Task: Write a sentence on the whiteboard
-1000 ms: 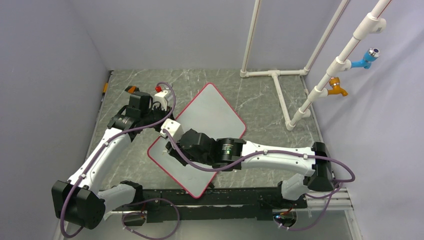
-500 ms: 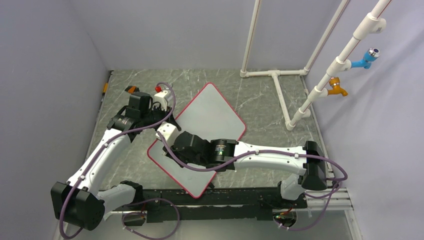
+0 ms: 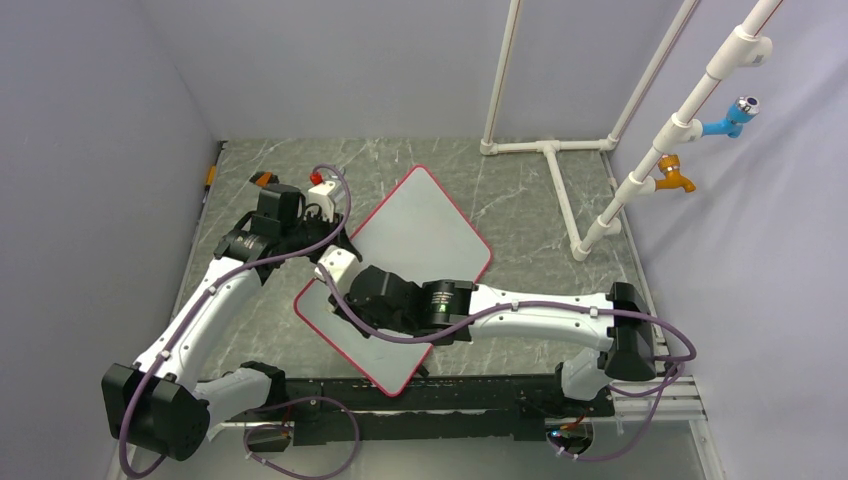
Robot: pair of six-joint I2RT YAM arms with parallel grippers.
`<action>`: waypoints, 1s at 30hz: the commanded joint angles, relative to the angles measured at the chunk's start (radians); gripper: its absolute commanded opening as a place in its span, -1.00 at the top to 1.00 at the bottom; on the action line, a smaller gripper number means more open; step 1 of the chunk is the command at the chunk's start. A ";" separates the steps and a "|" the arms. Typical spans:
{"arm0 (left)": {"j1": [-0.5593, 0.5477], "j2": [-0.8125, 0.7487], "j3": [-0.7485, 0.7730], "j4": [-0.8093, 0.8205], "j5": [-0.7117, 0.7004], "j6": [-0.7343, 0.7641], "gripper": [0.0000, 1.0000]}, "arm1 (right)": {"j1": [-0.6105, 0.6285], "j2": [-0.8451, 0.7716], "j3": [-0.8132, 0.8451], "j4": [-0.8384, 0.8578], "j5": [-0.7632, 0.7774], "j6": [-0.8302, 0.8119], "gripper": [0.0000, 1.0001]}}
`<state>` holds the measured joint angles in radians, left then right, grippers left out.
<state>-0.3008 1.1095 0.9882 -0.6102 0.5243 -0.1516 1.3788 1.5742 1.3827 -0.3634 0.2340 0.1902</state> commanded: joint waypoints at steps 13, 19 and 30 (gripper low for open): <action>-0.006 -0.023 0.006 0.058 -0.107 0.076 1.00 | 0.030 -0.088 -0.099 -0.106 -0.009 0.054 1.00; -0.007 -0.017 0.006 0.056 -0.109 0.076 1.00 | 0.033 -0.139 -0.076 -0.074 -0.002 0.051 1.00; -0.015 -0.018 0.006 0.054 -0.119 0.080 1.00 | 0.032 -0.147 -0.084 0.002 0.030 0.043 1.00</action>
<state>-0.3092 1.1095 0.9874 -0.6052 0.5179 -0.1535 1.4075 1.4338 1.2816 -0.4232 0.2409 0.2321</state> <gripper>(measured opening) 0.265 0.143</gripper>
